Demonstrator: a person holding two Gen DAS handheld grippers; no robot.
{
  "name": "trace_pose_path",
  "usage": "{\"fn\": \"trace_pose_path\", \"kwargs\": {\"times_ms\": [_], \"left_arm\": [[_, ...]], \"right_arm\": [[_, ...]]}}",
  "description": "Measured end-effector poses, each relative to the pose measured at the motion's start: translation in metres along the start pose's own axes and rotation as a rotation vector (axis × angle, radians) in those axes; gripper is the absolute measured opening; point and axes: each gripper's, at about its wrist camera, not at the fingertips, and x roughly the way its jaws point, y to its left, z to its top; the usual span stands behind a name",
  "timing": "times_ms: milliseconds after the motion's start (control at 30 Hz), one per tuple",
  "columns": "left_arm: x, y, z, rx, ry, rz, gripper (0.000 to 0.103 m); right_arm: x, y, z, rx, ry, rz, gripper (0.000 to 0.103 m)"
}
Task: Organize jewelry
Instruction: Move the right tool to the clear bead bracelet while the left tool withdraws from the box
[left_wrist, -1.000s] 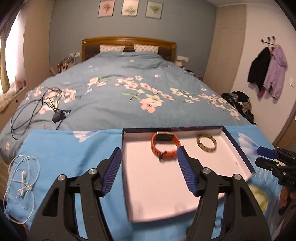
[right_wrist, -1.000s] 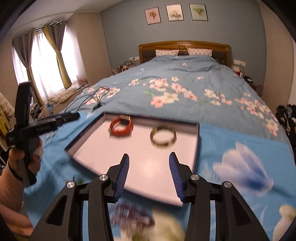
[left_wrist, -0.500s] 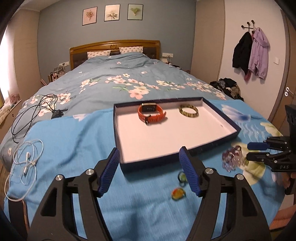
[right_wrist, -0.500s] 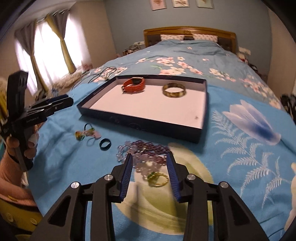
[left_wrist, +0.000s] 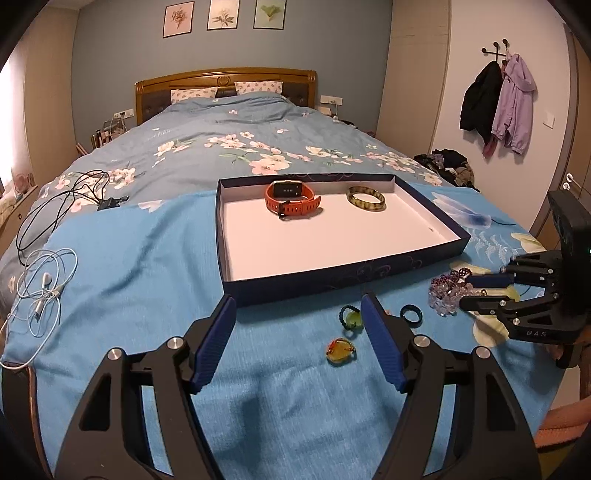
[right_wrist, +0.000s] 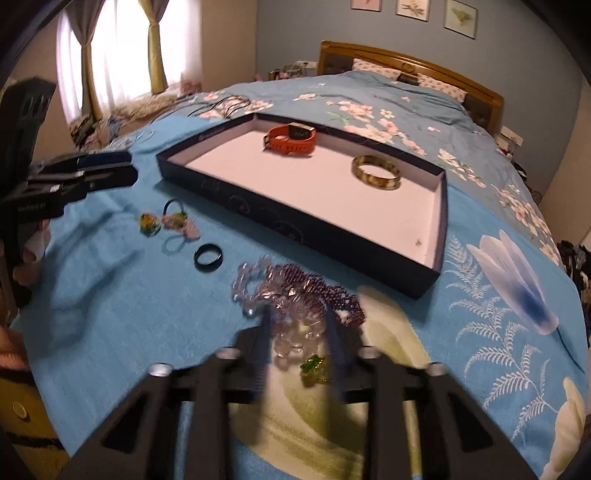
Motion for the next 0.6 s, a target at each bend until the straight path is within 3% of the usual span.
{"fn": "trace_pose_path", "kwargs": {"times_ms": [267,300,600], "left_arm": [[-0.001,-0.001,-0.001,0.001,0.002,-0.008,0.069],[-0.001,-0.001,0.000,0.002,0.002,-0.008,0.069],[-0.005,-0.005,-0.003,0.036,-0.001,-0.025,0.069]], "right_arm": [[-0.015,-0.002,0.002,0.020,-0.060,0.036,0.015],[-0.019,-0.003,0.003,0.032,-0.073,0.055,0.007],[-0.042,-0.012,0.012,0.114,-0.159,0.151,0.007]]}}
